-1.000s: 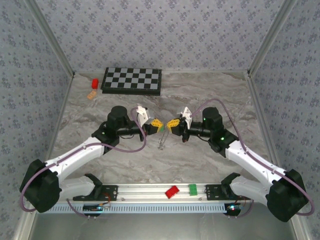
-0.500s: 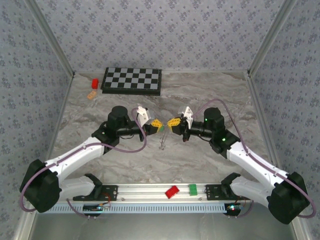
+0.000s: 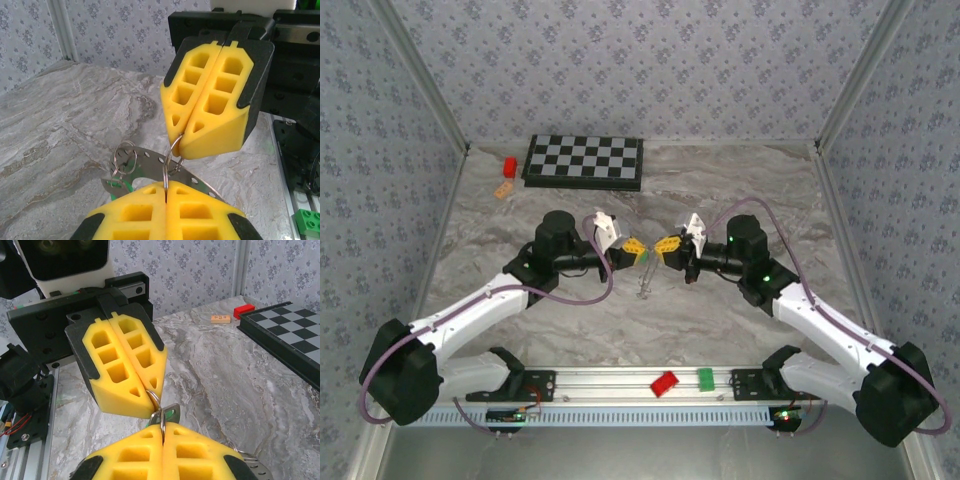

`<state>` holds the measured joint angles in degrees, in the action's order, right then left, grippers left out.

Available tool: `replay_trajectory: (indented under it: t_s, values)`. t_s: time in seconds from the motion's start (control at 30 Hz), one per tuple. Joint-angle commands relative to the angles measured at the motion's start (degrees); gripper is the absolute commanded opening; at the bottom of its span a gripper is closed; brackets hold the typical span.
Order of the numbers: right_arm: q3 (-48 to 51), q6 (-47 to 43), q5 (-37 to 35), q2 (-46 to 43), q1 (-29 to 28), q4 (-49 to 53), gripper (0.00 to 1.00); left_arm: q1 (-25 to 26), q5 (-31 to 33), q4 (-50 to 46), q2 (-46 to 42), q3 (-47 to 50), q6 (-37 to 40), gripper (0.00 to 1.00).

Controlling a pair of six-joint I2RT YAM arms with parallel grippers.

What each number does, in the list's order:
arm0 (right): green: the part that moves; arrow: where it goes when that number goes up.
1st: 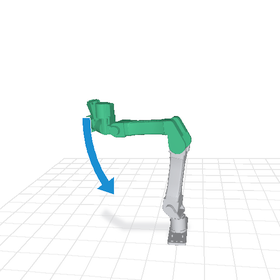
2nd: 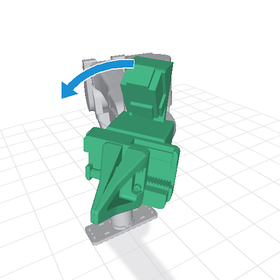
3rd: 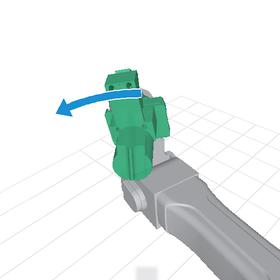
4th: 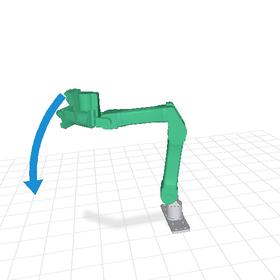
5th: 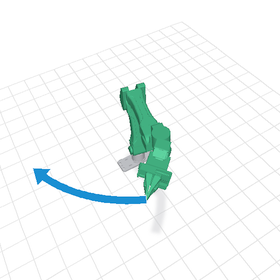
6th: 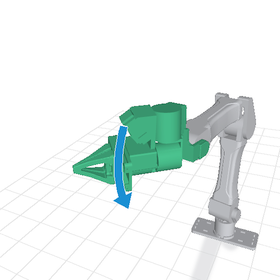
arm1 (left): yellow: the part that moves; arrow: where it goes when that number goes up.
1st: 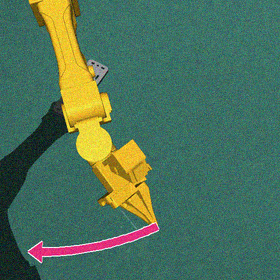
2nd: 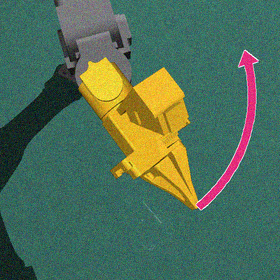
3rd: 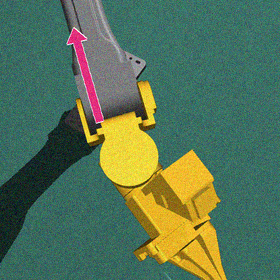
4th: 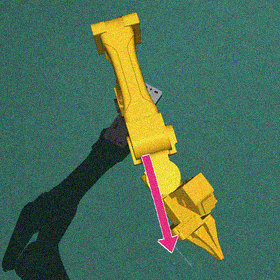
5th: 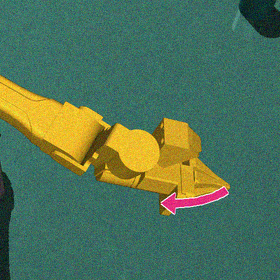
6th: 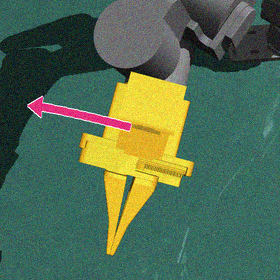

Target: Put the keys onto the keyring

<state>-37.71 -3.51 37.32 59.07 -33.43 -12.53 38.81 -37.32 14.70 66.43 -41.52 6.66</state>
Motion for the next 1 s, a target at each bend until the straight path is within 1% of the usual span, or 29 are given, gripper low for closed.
replay_trajectory:
  t_s: [0.0,0.6,0.73,0.97]
  values:
    - [-1.4,-0.7,1.0,0.2,-0.4,-1.3,0.00,0.4,-2.4,0.1,0.0,-1.9,1.2,0.00]
    - [-2.6,-0.4,-0.5,0.7,-0.5,0.9,0.00,0.7,-5.0,-1.5,0.7,-2.3,2.1,0.00]
    - [-3.5,0.0,-0.8,1.3,-0.4,2.6,0.00,1.0,-4.0,-2.1,0.6,-2.4,2.7,0.00]
    - [-5.7,0.9,-0.9,3.2,-0.3,5.7,0.00,2.6,-0.4,-4.7,0.7,-3.0,5.3,0.00]
